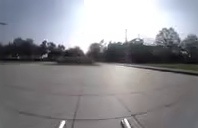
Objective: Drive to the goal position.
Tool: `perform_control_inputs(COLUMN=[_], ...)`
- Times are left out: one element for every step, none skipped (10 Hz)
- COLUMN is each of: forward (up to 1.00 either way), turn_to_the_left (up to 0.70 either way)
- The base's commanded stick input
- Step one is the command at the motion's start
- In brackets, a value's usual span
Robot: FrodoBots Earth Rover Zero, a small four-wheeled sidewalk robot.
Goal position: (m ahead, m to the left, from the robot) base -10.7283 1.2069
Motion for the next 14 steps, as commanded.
perform_control_inputs(forward=[1.0, 1.0, 1.0, 1.0, 1.0, 1.0, 1.0, 1.0, 1.0, 1.0, 1.0, 1.0, 1.0, 1.0], turn_to_the_left=[0.03, 0.04, 0.03, 0.0, 0.0, 0.0, 0.0, 0.0, 0.0, 0.02, 0.05, 0.02, 0.01, 0.16])
